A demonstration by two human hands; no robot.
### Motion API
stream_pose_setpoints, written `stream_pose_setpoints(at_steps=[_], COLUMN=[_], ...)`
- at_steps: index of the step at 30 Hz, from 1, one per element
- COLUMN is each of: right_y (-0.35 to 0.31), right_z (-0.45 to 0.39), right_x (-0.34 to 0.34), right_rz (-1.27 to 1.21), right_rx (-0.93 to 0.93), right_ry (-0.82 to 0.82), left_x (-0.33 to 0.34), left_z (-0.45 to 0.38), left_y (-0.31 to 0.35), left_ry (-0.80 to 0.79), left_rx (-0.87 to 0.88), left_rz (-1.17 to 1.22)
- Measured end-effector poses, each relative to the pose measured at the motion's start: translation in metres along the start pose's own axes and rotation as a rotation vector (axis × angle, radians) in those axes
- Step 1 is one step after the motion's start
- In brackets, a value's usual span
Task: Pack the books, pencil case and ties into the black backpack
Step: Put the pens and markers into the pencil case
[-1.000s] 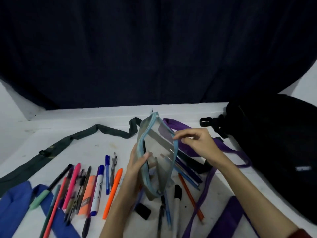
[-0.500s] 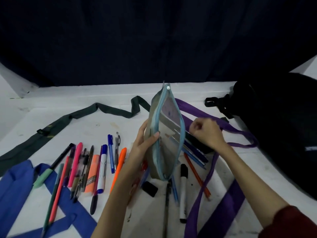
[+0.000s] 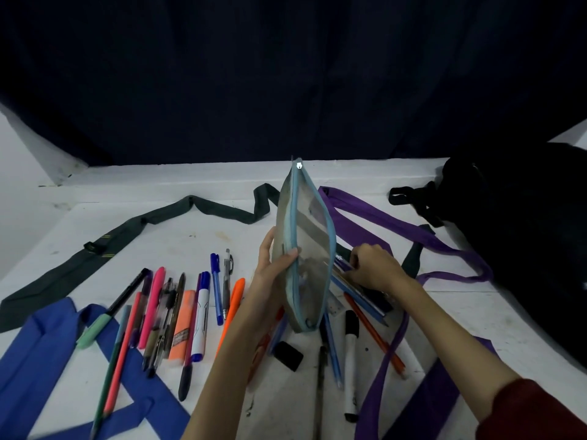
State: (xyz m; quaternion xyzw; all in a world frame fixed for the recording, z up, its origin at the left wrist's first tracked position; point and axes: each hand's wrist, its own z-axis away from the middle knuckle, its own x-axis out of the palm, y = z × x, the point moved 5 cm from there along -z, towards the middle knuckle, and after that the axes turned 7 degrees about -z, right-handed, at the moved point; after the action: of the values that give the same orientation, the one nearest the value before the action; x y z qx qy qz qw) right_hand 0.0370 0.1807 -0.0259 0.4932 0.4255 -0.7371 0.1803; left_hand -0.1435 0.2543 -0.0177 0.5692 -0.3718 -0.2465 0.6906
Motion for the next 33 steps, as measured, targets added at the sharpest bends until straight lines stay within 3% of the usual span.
stream_pose_setpoints(at_steps=[4, 7, 10, 13, 15, 17, 20, 24, 33], right_y=[-0.003, -0.013, -0.041, -0.073, -0.089, -0.097, -0.100, -0.110, -0.106], right_z=[0.002, 0.014, 0.043, 0.072, 0.080, 0.081, 0.079, 0.081, 0.071], right_x=[-0.014, -0.059, -0.107, -0.127, -0.115, -0.093, -0.073, -0.069, -0.073], right_rz=[-0.124, -0.342, -0.825, -1.200, -1.206, -1.059, -0.734, -0.559, -0.645], right_rx=[-0.016, -0.050, -0.160, -0.258, -0.260, -0.243, -0.278, -0.345, -0.274], right_ry=[0.070, 0.350, 0.525, 0.481, 0.370, 0.289, 0.306, 0.363, 0.322], left_x=[0.000, 0.001, 0.002, 0.006, 0.008, 0.009, 0.012, 0.017, 0.030], left_z=[0.000, 0.001, -0.001, -0.001, 0.000, 0.000, 0.000, -0.001, 0.006], left_y=[0.002, 0.002, 0.001, -0.001, 0.000, 0.001, 0.001, 0.002, 0.012], left_ry=[0.022, 0.031, 0.058, 0.022, 0.008, -0.010, -0.015, -0.043, -0.143], left_rx=[0.026, 0.014, 0.019, 0.041, 0.058, 0.101, 0.124, 0.121, 0.249], left_rz=[0.015, 0.031, 0.088, 0.064, 0.063, 0.068, 0.052, -0.020, -0.110])
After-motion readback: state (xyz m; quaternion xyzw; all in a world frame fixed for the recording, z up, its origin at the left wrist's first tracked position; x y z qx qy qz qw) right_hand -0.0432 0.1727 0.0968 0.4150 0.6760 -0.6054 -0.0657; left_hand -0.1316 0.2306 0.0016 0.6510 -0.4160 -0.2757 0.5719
